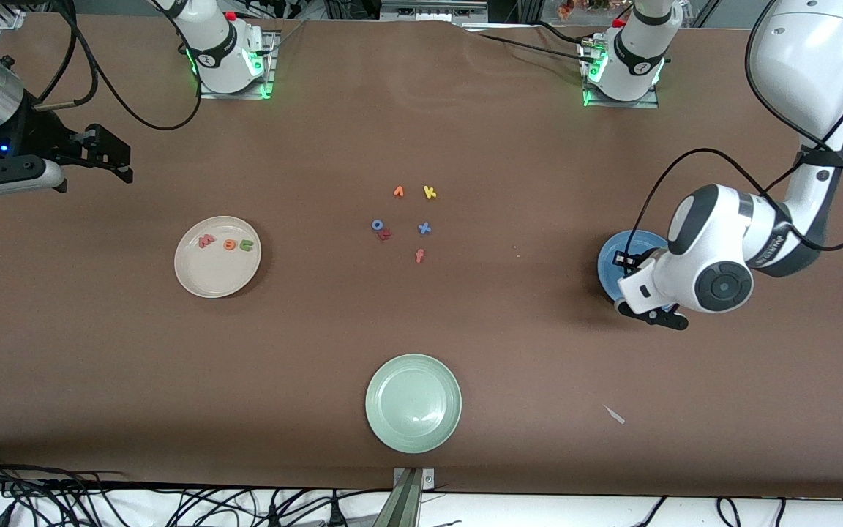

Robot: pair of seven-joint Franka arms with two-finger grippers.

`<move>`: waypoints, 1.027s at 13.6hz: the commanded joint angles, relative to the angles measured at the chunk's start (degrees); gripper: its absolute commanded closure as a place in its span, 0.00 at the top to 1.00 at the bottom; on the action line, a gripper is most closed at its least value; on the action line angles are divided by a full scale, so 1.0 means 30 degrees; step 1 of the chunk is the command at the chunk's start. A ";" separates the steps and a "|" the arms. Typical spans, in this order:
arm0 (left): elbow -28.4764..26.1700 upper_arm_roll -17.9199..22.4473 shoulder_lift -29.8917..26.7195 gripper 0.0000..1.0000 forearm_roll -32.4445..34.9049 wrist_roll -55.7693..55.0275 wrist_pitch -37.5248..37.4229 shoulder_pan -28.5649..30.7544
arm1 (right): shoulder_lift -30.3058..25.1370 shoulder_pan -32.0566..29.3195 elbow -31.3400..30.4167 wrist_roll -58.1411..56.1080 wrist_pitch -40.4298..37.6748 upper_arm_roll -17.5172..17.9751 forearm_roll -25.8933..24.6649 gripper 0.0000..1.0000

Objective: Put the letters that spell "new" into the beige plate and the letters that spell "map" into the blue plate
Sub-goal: 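Place the yellow a on the blue plate with the left gripper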

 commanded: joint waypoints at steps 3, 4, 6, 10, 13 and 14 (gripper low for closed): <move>-0.3718 -0.0439 -0.1105 0.89 0.0936 0.0281 0.3702 0.1142 | 0.0414 -0.0213 0.0114 0.0222 -0.0341 0.0033 -0.0238 1.00; -0.3602 -0.0439 -0.1250 1.00 0.0966 0.0281 0.3528 0.1143 | 0.0415 -0.0213 0.0026 0.0280 -0.0341 0.0033 -0.0238 1.00; -0.3135 -0.0556 -0.1601 1.00 0.0938 0.0252 0.2769 0.1142 | 0.0445 -0.0213 -0.0209 0.0310 -0.0370 0.0033 -0.0238 1.00; -0.0973 -0.0644 -0.3328 1.00 0.0792 0.0193 0.0602 0.0937 | 0.0532 -0.0213 -0.0209 0.0339 -0.0898 0.0004 -0.0209 1.00; 0.2071 -0.1634 -0.3595 1.00 0.0644 0.0193 -0.1649 0.0995 | 0.0650 -0.0213 -0.0209 0.0310 -0.0839 0.0004 -0.0180 1.00; 0.3533 -0.1785 -0.3595 1.00 0.0615 0.0193 -0.2906 0.0996 | 0.0650 -0.0213 -0.0209 0.0339 -0.0868 0.0033 -0.0180 1.00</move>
